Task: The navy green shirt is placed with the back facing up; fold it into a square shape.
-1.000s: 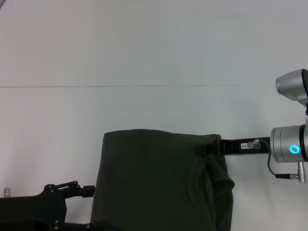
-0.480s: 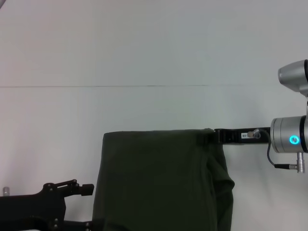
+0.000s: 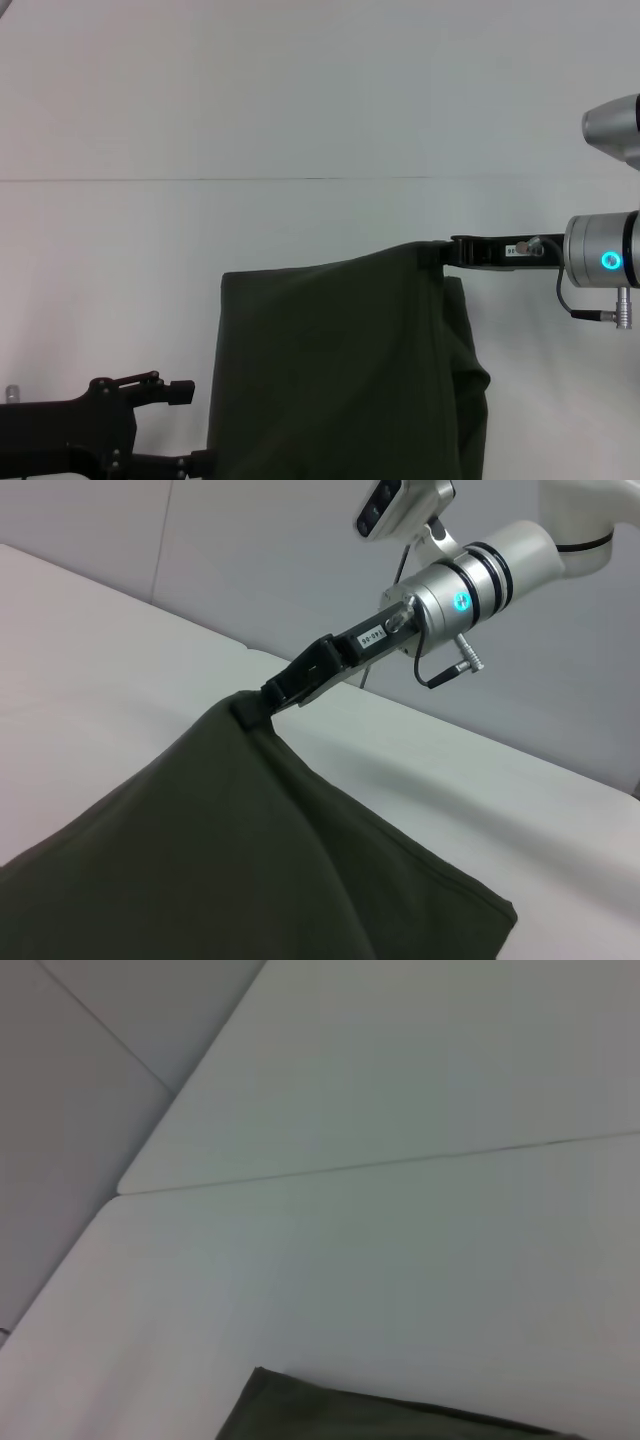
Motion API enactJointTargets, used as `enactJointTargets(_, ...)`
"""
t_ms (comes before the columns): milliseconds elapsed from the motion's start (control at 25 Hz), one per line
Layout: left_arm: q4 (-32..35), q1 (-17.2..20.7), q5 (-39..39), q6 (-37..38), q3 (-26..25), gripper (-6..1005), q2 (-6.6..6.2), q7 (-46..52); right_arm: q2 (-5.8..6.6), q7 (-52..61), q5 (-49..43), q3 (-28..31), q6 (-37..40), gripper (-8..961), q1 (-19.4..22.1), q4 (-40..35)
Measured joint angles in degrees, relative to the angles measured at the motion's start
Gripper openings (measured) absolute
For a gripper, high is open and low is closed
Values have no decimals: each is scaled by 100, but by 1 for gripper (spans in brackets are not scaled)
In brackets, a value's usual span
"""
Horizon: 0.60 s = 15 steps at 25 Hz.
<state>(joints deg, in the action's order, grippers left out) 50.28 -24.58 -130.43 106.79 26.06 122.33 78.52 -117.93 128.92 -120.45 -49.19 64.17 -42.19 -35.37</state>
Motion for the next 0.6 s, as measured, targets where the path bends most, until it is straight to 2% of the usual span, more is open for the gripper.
enactJointTargets(600,-17,-41,-9,-1,14,934,-3,60,-2,18,-76,-27,-66,43,250,205)
